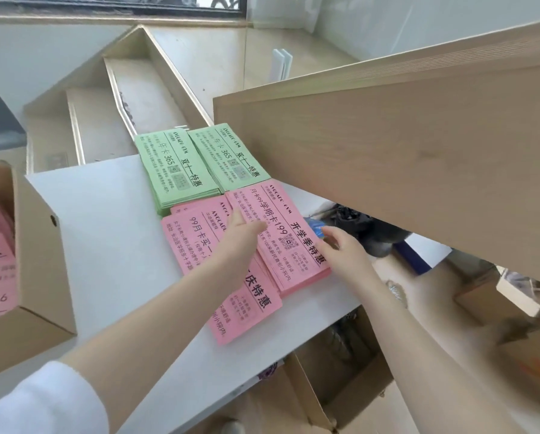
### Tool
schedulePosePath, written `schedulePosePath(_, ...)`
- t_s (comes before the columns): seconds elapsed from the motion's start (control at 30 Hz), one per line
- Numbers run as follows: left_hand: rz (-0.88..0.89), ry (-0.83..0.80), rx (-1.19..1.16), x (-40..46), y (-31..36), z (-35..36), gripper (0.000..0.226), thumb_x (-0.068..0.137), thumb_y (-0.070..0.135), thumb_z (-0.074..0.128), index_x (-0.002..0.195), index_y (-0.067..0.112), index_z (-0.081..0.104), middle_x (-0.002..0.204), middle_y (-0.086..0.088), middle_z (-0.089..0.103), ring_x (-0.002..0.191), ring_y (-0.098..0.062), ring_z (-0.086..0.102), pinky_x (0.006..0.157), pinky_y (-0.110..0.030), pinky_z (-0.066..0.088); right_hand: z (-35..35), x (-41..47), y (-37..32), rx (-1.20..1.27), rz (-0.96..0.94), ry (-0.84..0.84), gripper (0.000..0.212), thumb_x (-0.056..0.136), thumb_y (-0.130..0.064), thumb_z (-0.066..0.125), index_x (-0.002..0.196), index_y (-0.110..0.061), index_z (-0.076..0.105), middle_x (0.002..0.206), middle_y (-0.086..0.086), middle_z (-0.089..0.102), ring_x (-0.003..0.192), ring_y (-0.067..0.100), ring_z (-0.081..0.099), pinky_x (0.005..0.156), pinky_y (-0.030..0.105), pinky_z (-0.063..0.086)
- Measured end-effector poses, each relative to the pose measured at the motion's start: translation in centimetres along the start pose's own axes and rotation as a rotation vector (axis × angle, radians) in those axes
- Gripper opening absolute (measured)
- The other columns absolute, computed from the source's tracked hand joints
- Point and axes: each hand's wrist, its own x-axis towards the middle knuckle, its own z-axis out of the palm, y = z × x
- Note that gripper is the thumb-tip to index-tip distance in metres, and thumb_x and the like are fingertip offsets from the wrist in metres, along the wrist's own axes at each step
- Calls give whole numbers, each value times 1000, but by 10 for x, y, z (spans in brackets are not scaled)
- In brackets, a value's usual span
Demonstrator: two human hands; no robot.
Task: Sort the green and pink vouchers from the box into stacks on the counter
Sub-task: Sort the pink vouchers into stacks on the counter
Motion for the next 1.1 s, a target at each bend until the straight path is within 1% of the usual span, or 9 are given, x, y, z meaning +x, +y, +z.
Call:
schedulePosePath(0.17, -93, -72, -167, -8, -1, 9, 64, 95, 15, 43, 149, 26, 10, 155, 2, 18, 140, -19, 24, 113, -36, 23, 5, 13, -5, 177, 29, -151, 25, 97, -21, 45, 118, -23, 58, 112, -9, 63, 97, 6, 58, 74, 17, 44)
schedulePosePath(0.33, -61, -84, -78, -5, 6, 12, 56, 98, 12, 38, 148, 19, 15, 151, 3, 26, 128, -11, 36, 93, -18, 40, 7, 22, -5, 226, 53, -185, 32, 94, -11, 44, 121, -21, 58, 115, -4, 66, 101, 11, 62, 81, 25, 49)
schedulePosePath(0.47, 5, -131, -91, -11, 0, 5, 57, 98, 13, 40, 148, 21, 15, 154, 1, 22, 138, -18, 27, 89, -25, 32, 7, 23, -6, 128, 24, -188, 37, 90, -12, 48, 124, -24, 54, 116, -7, 63, 101, 11, 60, 79, 26, 47)
schedulePosePath(0.53, 37, -133, -56, -13, -4, -2, 57, 96, 17, 43, 147, 28, 21, 153, 1, 25, 137, -19, 29, 103, -31, 28, 5, 22, -7, 110, -1, -169, 39, 88, -12, 53, 126, -21, 50, 120, -6, 60, 100, 9, 57, 85, 28, 45)
schedulePosePath(0.6, 106, -98, 96, -17, -8, -11, 51, 95, 22, 46, 142, 33, 31, 151, 4, 28, 136, -17, 30, 109, -38, 23, 3, 18, -9, 7, -63, -145, 47, 88, -13, 56, 133, -13, 42, 120, -6, 53, 101, 9, 50, 87, 25, 39)
schedulePosePath(0.7, 369, -56, 553, -32, -23, -29, 49, 92, 31, 52, 138, 30, 36, 154, 9, 17, 139, -11, 22, 109, -33, 23, 5, 10, -8, -250, -270, -40, 64, 87, -22, 59, 144, -14, 30, 147, 0, 34, 136, 16, 29, 110, 31, 23)
schedulePosePath(0.8, 447, -25, 961, -49, -52, -46, 87, 77, 58, 59, 146, 26, 17, 156, 4, -13, 144, -15, -9, 115, -34, 5, 11, -3, -11, -444, -568, -86, 61, 85, -39, 56, 139, -16, 40, 153, 5, 25, 143, 20, 15, 117, 32, 8)
schedulePosePath(0.9, 370, 49, 1072, -61, -75, -58, 133, 47, 85, 53, 147, 27, -12, 149, -7, -35, 138, -23, -30, 112, -35, -8, 20, -22, -19, -479, -720, -262, 78, 77, -61, 47, 142, -19, 36, 154, -1, 23, 144, 13, 11, 114, 24, 1)
schedulePosePath(1.1, 317, 32, 876, -67, -90, -63, 133, 59, 59, 75, 144, 25, -22, 146, -9, -39, 137, -21, -31, 114, -36, -5, 29, -38, -25, -679, -730, -419, 101, 70, -64, 64, 149, -25, 14, 157, -9, 6, 143, 6, -1, 114, 24, -10)
